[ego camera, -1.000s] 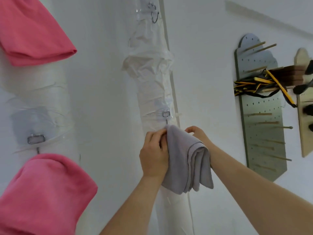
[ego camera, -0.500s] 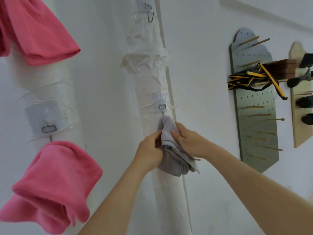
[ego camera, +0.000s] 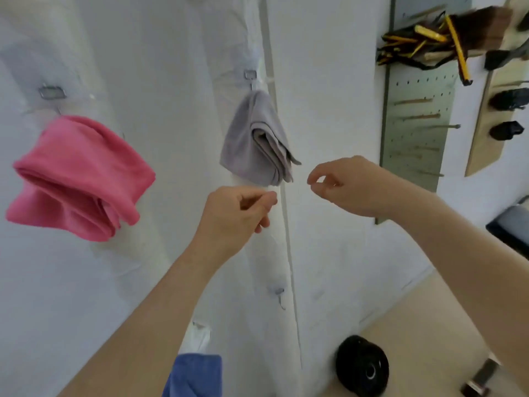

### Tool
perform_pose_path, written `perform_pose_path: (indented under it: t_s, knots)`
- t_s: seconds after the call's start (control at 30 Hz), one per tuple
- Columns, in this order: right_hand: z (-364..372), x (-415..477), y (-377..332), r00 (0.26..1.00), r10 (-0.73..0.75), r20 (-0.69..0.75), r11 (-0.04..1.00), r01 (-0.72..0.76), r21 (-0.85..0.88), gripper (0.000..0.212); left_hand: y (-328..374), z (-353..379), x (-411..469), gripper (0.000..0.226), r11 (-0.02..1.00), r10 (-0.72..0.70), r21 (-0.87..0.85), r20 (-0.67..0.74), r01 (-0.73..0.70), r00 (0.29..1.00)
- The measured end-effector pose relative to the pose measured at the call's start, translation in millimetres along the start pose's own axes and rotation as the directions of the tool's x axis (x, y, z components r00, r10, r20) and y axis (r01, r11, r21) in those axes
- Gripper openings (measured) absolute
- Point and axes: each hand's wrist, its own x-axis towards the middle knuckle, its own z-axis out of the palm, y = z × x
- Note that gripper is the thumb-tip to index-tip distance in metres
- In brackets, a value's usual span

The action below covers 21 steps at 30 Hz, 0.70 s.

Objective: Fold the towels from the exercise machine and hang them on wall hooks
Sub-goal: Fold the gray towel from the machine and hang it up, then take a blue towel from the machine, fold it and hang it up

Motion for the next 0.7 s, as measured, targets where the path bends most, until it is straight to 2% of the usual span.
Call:
perform_pose_path:
  t_s: [0.07,0.2,0.27,0.33,0.5,0.63,0.7]
  knots:
    - [15.7,-36.8,-0.1,0.995,-0.041,0.095,0.990,0.053,-0.128,0.025,-1.1,22.3,-34.2,0.015,0.999,-0.006,0.044,0.083,0.003,0.997]
    - [65.7,-111.0,18.6,0.934,-0.041,0.356,0.973,0.119,-0.200,0.029,-14.6,74.1,-116.8,0.023,0.977,0.020,0.203,0.215,-0.065,0.976]
    - [93.2,-148.1,32.2,0.885,-0.028,0.464,0.968,0.139,-0.208,0.030,-22.6,98.5,-163.8,0.022,0.977,-0.091,0.210,0.299,0.027,0.950]
    - [122.0,-192.8,46.1,0.836,0.022,0.549,0.978,0.097,-0.186,0.029,-29.5,120.5,-211.2,0.019,0.964,-0.233,0.218,0.414,0.152,0.880]
    - [181.4,-325.9,76.0,0.665,0.204,0.718,0.978,-0.108,-0.179,0.035,-49.6,157.2,-325.5,0.027,0.932,-0.329,0.328,0.583,0.156,0.743]
    - [202.7,-425.5,79.8,0.565,0.402,0.721,0.901,-0.382,-0.204,0.040,-59.8,155.9,-403.8,0.021,0.855,-0.517,0.311,0.584,0.415,0.626]
    - [207.3,-465.4,70.8,0.517,0.494,0.699,0.798,-0.589,-0.129,0.042,-62.9,147.5,-437.9,0.029,0.827,-0.549,0.283,0.594,0.485,0.588]
